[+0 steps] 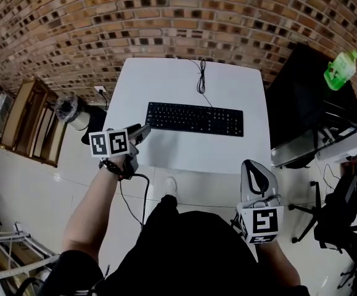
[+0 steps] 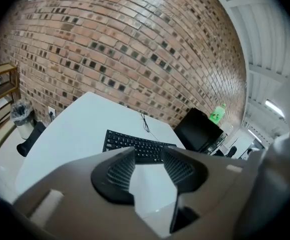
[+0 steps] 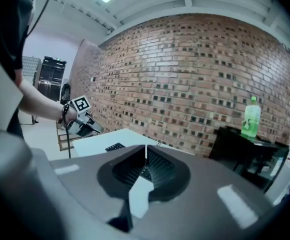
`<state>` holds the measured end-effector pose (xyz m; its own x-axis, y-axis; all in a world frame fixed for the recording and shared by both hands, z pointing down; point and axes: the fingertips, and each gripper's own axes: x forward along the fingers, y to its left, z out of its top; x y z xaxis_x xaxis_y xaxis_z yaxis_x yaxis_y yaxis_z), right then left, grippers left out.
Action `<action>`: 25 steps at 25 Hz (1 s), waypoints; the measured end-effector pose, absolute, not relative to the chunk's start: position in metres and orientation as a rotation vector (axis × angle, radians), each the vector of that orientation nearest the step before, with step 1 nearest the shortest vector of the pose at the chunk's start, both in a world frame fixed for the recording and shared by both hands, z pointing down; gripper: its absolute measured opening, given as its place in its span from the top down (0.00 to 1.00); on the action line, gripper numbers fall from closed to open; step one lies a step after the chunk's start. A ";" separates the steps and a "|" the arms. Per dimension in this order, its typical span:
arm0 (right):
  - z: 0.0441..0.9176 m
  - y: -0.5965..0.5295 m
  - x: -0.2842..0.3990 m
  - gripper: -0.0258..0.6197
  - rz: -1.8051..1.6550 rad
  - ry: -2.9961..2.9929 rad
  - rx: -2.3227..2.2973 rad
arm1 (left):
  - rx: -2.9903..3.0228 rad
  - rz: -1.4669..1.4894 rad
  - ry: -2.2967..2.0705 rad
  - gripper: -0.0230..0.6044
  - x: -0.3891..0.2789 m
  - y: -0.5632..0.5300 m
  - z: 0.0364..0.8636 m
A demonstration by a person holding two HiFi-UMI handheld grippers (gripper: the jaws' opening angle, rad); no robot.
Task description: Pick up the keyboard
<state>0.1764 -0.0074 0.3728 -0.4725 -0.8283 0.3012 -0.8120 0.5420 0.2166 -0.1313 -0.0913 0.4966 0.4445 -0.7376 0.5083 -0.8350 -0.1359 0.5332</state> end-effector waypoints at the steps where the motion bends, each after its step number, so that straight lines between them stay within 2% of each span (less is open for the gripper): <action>1: 0.374 -0.016 0.171 0.95 -0.050 -2.403 1.350 | 1.888 0.167 -1.309 0.67 -0.138 -0.102 0.506; 11: 0.385 -0.089 0.121 0.95 0.081 -2.322 1.406 | 1.725 0.275 -1.145 0.67 -0.185 -0.182 0.595; 25: 0.404 -0.126 0.085 0.95 0.146 -2.282 1.385 | 1.661 0.316 -0.937 0.67 -0.174 -0.208 0.653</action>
<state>0.0853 -0.1260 0.4039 -0.3845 -0.8119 0.4392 -0.8614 0.4866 0.1455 -0.1743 -0.2081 0.6532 0.6454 -0.4110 0.6439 -0.7172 -0.0359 0.6959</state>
